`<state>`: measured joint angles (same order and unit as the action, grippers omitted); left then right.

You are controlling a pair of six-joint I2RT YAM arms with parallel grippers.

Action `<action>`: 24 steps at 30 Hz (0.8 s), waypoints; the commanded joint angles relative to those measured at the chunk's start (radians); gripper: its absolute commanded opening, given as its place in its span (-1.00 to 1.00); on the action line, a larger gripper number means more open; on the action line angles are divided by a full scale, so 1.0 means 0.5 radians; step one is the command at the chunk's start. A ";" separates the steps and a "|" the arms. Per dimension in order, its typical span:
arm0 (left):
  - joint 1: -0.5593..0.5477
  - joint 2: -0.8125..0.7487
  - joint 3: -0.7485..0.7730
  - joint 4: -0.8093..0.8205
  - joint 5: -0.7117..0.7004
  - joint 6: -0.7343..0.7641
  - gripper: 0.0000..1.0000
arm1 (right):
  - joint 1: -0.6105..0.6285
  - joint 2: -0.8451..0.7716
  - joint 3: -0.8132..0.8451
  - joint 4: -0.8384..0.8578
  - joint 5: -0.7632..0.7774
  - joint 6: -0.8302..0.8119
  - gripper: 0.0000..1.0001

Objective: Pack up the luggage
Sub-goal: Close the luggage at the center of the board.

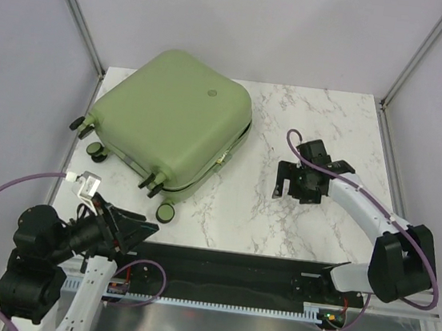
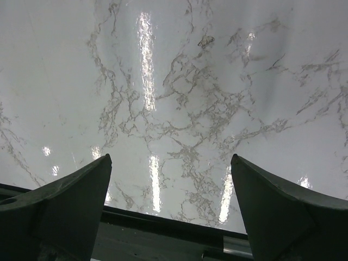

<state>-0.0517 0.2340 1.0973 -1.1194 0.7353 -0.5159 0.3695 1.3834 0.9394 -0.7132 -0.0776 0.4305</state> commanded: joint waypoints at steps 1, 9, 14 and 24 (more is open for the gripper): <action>0.011 0.035 0.023 -0.133 0.002 -0.039 0.49 | 0.007 -0.110 0.005 0.012 0.020 0.001 0.96; 0.008 0.308 -0.013 0.041 -0.491 0.056 0.48 | 0.010 -0.181 0.026 0.138 -0.151 0.047 0.96; 0.008 0.672 0.121 0.300 -1.088 0.127 0.57 | 0.013 -0.098 0.057 0.383 -0.356 0.209 0.96; 0.173 1.850 0.888 0.797 -1.087 0.409 0.81 | 0.212 0.457 0.327 0.981 -0.495 0.572 0.96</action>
<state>-0.0204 1.0340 1.4429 -0.8425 0.2001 -0.3912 0.4507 1.5486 1.0149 -0.3450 -0.2947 0.6537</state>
